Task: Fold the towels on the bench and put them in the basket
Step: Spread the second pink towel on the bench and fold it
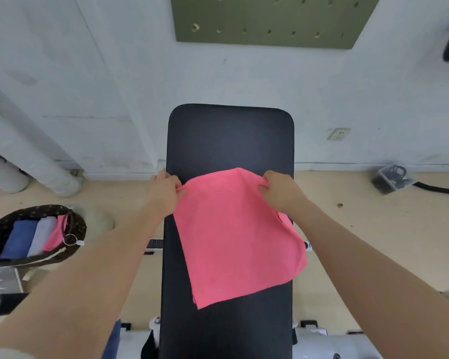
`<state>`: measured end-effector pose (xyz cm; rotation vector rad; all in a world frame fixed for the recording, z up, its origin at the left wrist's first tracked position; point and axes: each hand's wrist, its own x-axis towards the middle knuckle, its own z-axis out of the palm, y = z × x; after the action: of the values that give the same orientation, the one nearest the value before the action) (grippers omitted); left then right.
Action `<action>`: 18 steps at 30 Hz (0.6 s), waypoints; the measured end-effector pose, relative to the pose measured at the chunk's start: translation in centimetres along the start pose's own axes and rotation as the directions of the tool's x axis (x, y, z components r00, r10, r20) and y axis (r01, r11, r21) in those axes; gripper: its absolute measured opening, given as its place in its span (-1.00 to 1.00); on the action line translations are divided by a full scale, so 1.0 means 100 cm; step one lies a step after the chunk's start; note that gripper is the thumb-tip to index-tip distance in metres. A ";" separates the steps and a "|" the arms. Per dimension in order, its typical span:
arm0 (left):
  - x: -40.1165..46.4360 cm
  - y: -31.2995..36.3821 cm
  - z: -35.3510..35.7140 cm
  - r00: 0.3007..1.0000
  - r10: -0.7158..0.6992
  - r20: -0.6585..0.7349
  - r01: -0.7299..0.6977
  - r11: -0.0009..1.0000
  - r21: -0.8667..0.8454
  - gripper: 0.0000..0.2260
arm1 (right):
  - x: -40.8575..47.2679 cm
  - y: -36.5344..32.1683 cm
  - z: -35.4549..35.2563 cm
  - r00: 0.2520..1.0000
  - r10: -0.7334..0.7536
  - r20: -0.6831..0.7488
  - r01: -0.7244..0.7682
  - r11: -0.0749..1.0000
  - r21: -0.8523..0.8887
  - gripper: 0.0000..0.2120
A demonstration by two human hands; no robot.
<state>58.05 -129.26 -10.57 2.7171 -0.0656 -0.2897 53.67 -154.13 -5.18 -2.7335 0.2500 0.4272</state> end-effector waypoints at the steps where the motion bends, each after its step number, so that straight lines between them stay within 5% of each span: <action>1: -0.004 0.000 -0.005 0.999 -0.012 0.035 0.016 0.993 -0.117 -0.82 | -0.006 -0.005 0.001 1.000 0.012 0.020 -0.012 0.999 0.030 -0.83; 5: -0.035 0.011 -0.035 0.984 0.001 0.178 0.086 0.875 -0.477 -0.80 | -0.038 -0.020 -0.010 0.994 0.110 -0.009 -0.105 0.968 0.228 -0.98; 8: -0.061 0.019 -0.058 0.979 0.039 0.199 0.093 0.787 -0.609 -0.84 | -0.068 -0.032 -0.021 0.983 0.183 -0.036 -0.144 0.867 0.476 -0.83; 13: -0.101 0.056 -0.106 0.971 0.033 0.239 0.180 0.560 -0.809 -0.87 | -0.111 -0.072 -0.068 0.990 0.052 -0.135 0.065 0.673 0.737 -0.84; 18: -0.135 0.093 -0.174 0.953 0.223 0.206 0.143 0.271 -0.952 -0.88 | -0.154 -0.118 -0.123 0.988 -0.088 -0.128 0.155 0.525 0.837 -0.92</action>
<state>48.55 -129.84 11.38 1.3648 -0.0251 -0.5207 45.10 -146.10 14.59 -1.7588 0.2035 0.0984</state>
